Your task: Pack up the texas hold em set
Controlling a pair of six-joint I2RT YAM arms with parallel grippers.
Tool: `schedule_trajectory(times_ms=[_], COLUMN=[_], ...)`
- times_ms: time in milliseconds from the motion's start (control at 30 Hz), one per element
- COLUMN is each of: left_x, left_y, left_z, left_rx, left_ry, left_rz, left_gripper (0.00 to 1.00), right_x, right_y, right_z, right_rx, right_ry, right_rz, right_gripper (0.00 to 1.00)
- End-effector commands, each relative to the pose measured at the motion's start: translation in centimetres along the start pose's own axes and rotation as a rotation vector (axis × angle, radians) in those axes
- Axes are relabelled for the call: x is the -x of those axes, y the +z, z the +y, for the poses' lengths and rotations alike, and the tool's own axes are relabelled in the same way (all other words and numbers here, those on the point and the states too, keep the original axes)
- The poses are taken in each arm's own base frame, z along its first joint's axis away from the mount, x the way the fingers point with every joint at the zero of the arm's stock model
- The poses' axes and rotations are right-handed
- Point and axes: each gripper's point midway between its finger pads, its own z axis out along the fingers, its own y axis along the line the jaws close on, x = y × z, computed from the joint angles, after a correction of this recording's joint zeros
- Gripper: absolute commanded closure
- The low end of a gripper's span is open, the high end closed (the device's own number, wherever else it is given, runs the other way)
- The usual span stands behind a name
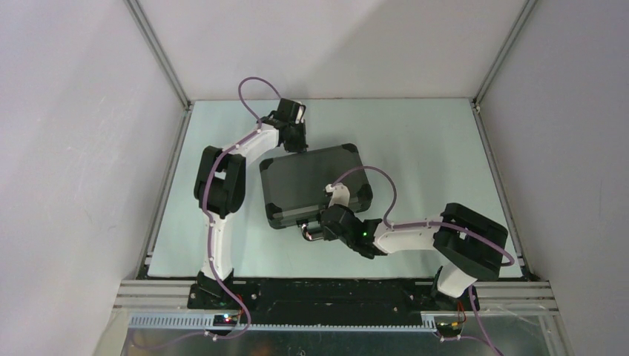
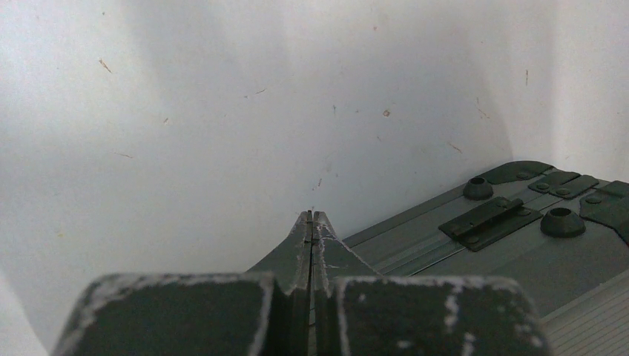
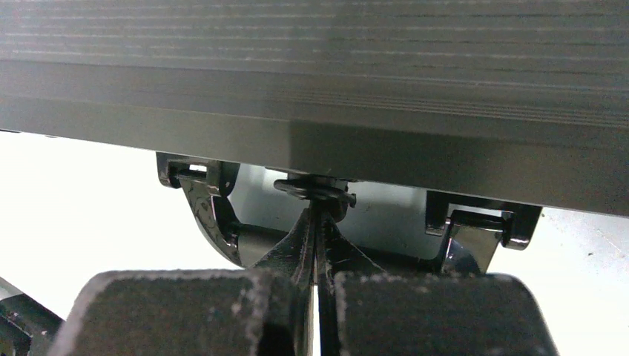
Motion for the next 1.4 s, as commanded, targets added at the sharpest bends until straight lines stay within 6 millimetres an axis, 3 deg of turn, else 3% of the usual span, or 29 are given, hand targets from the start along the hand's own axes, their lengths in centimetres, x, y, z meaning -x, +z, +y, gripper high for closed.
schedule_trajectory(times_ms=[0, 367, 1367], left_x=[1.1, 1.1, 0.9], left_y=[-0.8, -0.7, -0.8], left_z=[-1.2, -1.2, -1.4], left_rx=[-0.028, -0.032, -0.042], left_ry=[0.037, 0.037, 0.035], left_rz=[-0.025, -0.024, -0.018], left_gripper=[1.0, 1.0, 1.0], right_x=[0.0, -1.0, -4.4], right_y=[0.9, 2.0, -0.2], right_z=[-0.3, -1.3, -6.0], right_rx=[-0.018, -0.082, -0.238], right_ry=[0.021, 0.004, 0.087], right_rz=[0.0, 0.036, 0.096], right_gripper=[1.0, 1.0, 1.0])
